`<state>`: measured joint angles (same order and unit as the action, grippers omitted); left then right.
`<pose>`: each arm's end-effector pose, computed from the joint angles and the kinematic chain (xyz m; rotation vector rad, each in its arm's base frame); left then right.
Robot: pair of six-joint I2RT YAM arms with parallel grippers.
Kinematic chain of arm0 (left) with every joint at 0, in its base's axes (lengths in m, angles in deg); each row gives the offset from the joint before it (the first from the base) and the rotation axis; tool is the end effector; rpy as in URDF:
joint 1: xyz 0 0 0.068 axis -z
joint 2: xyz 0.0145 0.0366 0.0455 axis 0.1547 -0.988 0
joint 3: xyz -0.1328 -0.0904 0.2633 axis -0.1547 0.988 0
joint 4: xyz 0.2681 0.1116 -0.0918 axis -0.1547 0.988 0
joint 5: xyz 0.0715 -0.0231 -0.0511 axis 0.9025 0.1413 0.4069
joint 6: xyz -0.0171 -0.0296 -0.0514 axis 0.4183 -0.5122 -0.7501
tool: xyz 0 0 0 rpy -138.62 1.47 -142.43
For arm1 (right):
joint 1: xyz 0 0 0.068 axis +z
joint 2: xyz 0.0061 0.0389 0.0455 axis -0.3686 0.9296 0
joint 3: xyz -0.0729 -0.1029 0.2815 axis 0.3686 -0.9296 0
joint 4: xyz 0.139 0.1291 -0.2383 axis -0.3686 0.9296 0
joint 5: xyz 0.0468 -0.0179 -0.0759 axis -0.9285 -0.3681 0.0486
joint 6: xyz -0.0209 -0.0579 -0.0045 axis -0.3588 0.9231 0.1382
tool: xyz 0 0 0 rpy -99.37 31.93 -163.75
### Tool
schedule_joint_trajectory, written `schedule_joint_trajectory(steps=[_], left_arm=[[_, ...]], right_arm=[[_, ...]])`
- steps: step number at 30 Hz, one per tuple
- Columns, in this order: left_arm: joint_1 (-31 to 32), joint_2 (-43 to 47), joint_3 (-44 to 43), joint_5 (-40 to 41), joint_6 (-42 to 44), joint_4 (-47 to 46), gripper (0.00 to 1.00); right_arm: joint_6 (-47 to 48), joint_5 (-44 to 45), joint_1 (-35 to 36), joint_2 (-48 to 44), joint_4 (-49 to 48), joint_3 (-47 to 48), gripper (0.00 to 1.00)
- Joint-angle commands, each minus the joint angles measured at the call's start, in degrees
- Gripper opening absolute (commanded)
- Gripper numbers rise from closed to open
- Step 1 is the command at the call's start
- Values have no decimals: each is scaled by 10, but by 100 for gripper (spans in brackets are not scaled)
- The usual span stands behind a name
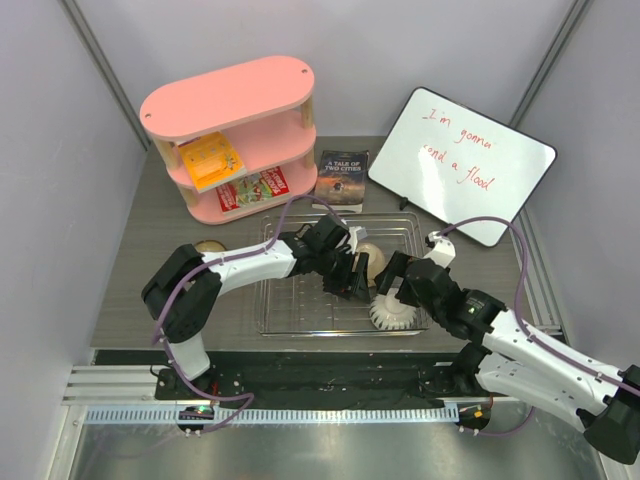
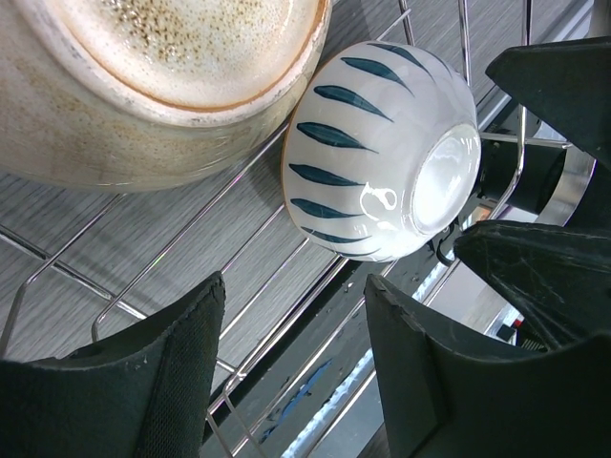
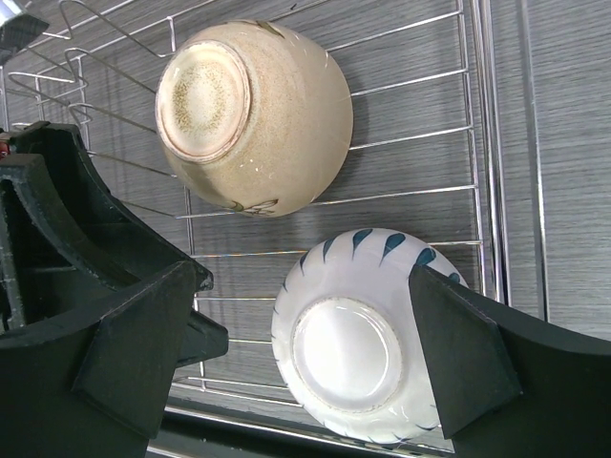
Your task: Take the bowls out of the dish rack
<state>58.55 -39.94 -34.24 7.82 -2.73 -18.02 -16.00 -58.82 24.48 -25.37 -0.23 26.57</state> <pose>0.2543 -0.3320 0.1962 0.4904 2.7560 -1.1178 0.1444 0.1237 0.2388 0.3093 2.2319 0.4688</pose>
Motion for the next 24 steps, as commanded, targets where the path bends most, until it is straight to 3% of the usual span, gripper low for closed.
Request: schedule_joint_trajectory(steps=[1, 12, 24], left_arm=[[-3, -7, -1, 33, 27, 45, 62], [-3, -4, -7, 39, 30, 55, 68], [-5, -5, -5, 40, 31, 57, 69]], right_arm=[[1, 5, -2, 5, -12, 4, 100], [2, 6, -2, 7, -15, 3, 100], [3, 6, -2, 13, -17, 2, 100]])
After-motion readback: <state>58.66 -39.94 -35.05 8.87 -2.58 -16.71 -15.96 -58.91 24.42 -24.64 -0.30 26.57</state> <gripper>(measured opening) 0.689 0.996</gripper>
